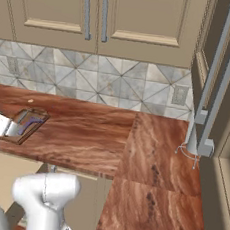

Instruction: Open the drawer on the left and place the cutting tools on the cutting board.

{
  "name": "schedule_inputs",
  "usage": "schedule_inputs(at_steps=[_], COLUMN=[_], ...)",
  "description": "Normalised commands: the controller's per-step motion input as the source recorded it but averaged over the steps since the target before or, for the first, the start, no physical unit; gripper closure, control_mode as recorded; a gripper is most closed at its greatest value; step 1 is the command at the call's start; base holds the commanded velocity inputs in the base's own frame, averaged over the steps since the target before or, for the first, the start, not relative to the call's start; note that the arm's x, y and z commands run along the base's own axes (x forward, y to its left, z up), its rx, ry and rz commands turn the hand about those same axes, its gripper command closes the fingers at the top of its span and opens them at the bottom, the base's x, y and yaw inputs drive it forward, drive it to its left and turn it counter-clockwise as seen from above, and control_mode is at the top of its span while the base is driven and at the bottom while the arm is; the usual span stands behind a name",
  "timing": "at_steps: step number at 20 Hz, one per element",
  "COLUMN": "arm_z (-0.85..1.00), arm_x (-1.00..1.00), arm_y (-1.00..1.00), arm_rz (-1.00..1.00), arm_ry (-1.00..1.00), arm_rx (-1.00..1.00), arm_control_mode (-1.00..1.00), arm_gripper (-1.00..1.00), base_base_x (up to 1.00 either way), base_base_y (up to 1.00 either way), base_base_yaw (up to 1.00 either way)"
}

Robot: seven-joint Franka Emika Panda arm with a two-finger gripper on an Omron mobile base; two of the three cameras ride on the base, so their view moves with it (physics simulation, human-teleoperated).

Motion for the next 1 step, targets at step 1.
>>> schedule_inputs(at_steps=[1], arm_z=[1.0], arm_x=[-1.0], arm_y=[-1.0], arm_rz=[-0.14], arm_ry=[0.0], arm_rx=[0.25], arm_control_mode=[-1.0], arm_gripper=[-1.0], base_base_x=[0.0], base_base_y=[0.0], base_base_yaw=[0.0])
